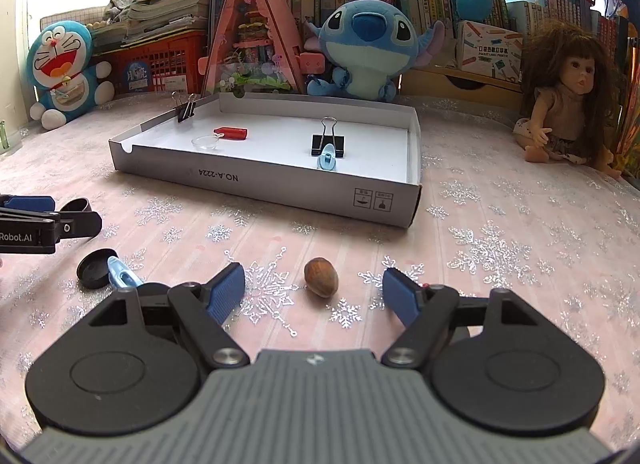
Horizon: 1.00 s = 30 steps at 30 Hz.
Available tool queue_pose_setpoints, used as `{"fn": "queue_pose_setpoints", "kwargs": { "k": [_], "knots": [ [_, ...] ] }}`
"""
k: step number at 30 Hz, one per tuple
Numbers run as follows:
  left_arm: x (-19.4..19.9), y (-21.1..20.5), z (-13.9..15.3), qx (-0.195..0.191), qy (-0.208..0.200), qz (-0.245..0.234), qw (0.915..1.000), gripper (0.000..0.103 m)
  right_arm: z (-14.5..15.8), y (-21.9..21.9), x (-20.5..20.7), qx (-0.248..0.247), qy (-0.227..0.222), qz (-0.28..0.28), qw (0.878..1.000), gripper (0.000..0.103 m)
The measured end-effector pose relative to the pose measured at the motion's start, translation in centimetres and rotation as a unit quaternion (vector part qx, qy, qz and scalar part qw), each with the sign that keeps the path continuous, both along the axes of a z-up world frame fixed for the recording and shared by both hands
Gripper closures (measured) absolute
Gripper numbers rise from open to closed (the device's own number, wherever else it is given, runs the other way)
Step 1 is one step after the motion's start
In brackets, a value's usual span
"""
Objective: Organize rigid objects
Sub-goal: 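Lower the left gripper over the black cap while the right gripper approaches the brown nut, then close the left gripper on the black cap while the right gripper grasps the brown nut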
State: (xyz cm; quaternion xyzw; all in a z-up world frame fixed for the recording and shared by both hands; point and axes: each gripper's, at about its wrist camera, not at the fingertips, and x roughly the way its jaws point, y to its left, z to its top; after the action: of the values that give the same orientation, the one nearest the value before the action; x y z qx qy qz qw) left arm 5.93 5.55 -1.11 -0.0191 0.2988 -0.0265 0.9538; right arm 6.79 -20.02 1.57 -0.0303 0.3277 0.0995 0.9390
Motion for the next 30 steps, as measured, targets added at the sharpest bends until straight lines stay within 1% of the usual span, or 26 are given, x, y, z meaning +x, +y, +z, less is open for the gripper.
{"fn": "queue_pose_setpoints", "kwargs": {
  "k": [8,10,15,18,19,21,24,25,26,30],
  "knots": [
    [0.09,-0.29,-0.09,0.01,0.003,0.0,1.0,0.016,0.09,0.2,-0.07,-0.009,-0.004,0.001,1.0,0.019],
    [0.08,-0.28,-0.09,0.008,0.002,0.0,1.0,0.017,0.1,0.2,-0.07,-0.008,-0.005,0.002,1.0,0.02],
    [-0.05,-0.11,-0.11,0.003,-0.002,0.001,1.0,0.021,0.12,0.26,-0.21,-0.009,-0.009,0.005,1.0,0.026],
    [-0.22,0.07,-0.07,0.0,-0.006,0.002,1.0,0.03,0.28,0.45,-0.3,-0.017,-0.014,0.008,1.0,0.031],
    [-0.27,0.1,-0.05,-0.001,-0.007,0.001,1.0,0.034,0.31,0.47,-0.31,-0.017,-0.014,0.008,1.0,0.034],
    [-0.35,0.05,-0.05,0.003,-0.008,0.0,1.0,0.038,0.35,0.53,-0.24,-0.016,-0.012,0.011,1.0,0.038],
    [-0.45,-0.15,-0.01,0.01,-0.01,-0.004,0.9999,0.048,0.34,0.57,-0.29,-0.015,-0.012,0.014,1.0,0.051],
    [-0.5,-0.21,0.02,0.01,-0.011,-0.01,0.9998,0.055,0.35,0.57,-0.3,-0.015,-0.012,0.014,1.0,0.057],
    [-0.55,-0.29,0.03,0.01,-0.011,-0.015,0.9998,0.059,0.34,0.55,-0.33,-0.014,-0.012,0.013,1.0,0.062],
    [-0.81,-0.65,-0.03,0.02,-0.015,-0.023,0.9994,0.065,0.37,0.7,-0.52,-0.014,-0.012,0.018,1.0,0.071]
  ]
}}
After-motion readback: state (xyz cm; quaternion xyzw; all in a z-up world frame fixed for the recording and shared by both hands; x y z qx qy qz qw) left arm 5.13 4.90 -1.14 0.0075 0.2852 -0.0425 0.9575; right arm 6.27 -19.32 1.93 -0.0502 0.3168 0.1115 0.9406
